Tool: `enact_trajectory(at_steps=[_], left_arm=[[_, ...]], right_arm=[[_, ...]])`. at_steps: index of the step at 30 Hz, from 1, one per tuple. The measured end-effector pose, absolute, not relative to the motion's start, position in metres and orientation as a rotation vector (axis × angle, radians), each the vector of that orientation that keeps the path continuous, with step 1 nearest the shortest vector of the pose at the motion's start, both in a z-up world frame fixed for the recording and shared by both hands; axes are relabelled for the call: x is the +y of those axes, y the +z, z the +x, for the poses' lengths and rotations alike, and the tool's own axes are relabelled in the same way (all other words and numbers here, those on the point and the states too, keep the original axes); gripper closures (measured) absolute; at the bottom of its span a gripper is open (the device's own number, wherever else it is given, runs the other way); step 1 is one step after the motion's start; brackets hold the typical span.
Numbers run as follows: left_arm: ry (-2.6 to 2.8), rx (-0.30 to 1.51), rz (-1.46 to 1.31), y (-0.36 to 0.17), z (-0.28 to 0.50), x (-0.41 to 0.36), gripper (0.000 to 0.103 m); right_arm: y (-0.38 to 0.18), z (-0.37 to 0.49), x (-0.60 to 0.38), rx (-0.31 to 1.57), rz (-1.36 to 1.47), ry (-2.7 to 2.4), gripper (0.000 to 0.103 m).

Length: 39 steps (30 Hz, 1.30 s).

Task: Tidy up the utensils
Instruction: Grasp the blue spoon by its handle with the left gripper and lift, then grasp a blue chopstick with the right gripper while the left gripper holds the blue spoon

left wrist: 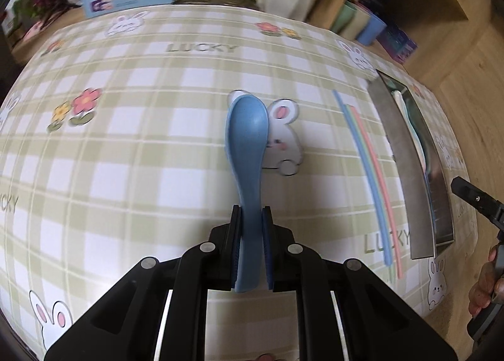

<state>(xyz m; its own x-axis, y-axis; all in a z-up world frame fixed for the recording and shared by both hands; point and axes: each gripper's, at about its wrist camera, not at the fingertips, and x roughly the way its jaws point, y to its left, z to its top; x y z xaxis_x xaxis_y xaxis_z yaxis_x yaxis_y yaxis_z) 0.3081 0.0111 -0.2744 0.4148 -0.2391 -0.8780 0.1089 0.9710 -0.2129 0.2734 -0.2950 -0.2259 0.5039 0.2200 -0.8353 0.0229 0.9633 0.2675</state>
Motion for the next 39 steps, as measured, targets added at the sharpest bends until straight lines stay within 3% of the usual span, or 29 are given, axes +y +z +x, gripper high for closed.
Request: enact_trajectory(at_steps=[6, 9, 16, 18, 31, 39], left_arm=[[-0.184, 1.108, -0.146, -0.277, 0.303, 0.039, 0.091], [-0.180, 1.100, -0.167, -0.280, 0.300, 0.053, 0.091], [-0.182, 1.084, -0.197, -0.281, 0.301, 0.065, 0.091], [-0.173, 1.105, -0.193, -0.287, 0.302, 0.066, 0.096], [-0.204, 1.088, -0.252, -0.290, 0.300, 0.077, 0.096], [-0.215, 1.081, -0.255, -0.291, 0.299, 0.079, 0.095]], right_arm=[[-0.230, 0.285, -0.246, 1.053, 0.174, 0.212, 0.074], [-0.234, 0.293, -0.223, 1.066, 0.127, 0.246, 0.079], [-0.260, 0.320, -0.192, 1.141, 0.044, 0.231, 0.084], [-0.265, 0.327, -0.191, 1.157, 0.026, 0.213, 0.084], [-0.278, 0.351, -0.187, 1.195, 0.022, 0.166, 0.086], [-0.282, 0.347, -0.184, 1.184, 0.031, 0.134, 0.096]])
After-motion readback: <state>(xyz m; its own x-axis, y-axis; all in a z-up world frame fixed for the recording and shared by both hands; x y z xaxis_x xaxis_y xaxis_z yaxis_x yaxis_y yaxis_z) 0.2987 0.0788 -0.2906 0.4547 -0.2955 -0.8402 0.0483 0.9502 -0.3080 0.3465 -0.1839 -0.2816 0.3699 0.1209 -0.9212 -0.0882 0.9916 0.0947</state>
